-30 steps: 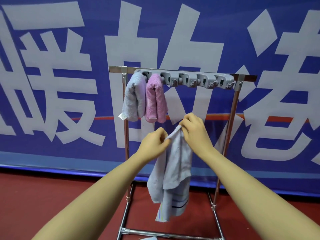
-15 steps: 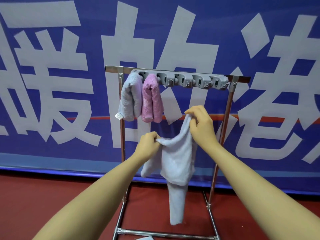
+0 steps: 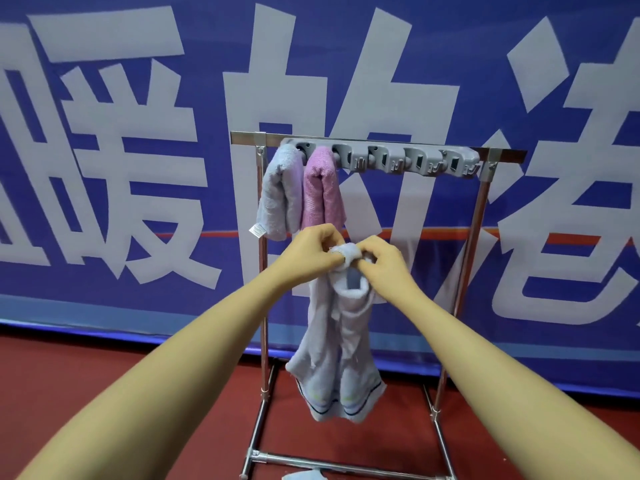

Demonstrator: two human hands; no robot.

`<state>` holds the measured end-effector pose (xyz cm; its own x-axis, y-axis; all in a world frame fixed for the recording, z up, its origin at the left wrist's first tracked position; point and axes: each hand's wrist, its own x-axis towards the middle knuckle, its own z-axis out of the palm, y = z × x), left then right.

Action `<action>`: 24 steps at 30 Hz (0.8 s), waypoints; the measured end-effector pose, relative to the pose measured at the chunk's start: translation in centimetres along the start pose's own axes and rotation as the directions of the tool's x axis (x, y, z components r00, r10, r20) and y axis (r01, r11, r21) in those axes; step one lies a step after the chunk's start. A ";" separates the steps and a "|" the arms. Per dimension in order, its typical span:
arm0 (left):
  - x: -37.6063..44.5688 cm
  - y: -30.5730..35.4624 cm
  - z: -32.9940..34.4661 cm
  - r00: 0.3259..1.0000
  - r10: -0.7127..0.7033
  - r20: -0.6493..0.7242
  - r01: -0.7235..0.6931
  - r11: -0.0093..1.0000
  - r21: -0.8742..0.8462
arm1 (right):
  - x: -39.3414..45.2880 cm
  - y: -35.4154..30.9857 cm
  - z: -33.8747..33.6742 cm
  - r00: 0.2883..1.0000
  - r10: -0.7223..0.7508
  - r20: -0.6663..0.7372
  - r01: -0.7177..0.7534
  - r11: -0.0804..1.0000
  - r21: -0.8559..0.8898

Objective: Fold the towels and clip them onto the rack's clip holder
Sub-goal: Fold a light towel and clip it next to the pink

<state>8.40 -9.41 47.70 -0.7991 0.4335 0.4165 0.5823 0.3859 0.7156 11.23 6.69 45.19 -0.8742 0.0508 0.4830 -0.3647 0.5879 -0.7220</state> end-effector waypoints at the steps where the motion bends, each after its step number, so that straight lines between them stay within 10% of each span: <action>1: -0.4 -0.6 -0.1 1.000 -0.024 0.016 0.024 0.999 -0.035 | 0.3 -0.1 -0.1 1.000 -0.009 -0.026 0.010 0.999 0.044; 8: -3.1 -7.6 0.9 0.971 -0.202 0.125 0.183 0.972 0.148 | 1.6 -1.1 -1.8 0.995 -0.084 -0.047 0.090 0.983 0.161; 17: -2.8 -6.2 3.3 0.992 -0.125 0.007 0.125 0.990 -0.069 | 0.7 0.0 -2.7 0.993 -0.109 0.039 0.101 0.981 0.166; 24: -1.7 -6.1 4.8 0.997 -0.082 -0.013 0.082 0.989 0.121 | 0.3 1.0 -4.1 0.997 -0.067 0.042 0.064 0.995 0.083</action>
<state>6.93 -8.59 40.00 -0.8457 0.3903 0.3638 0.5282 0.5160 0.6743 11.93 10.62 46.70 -0.8602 -0.0225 0.5095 -0.4451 0.5209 -0.7284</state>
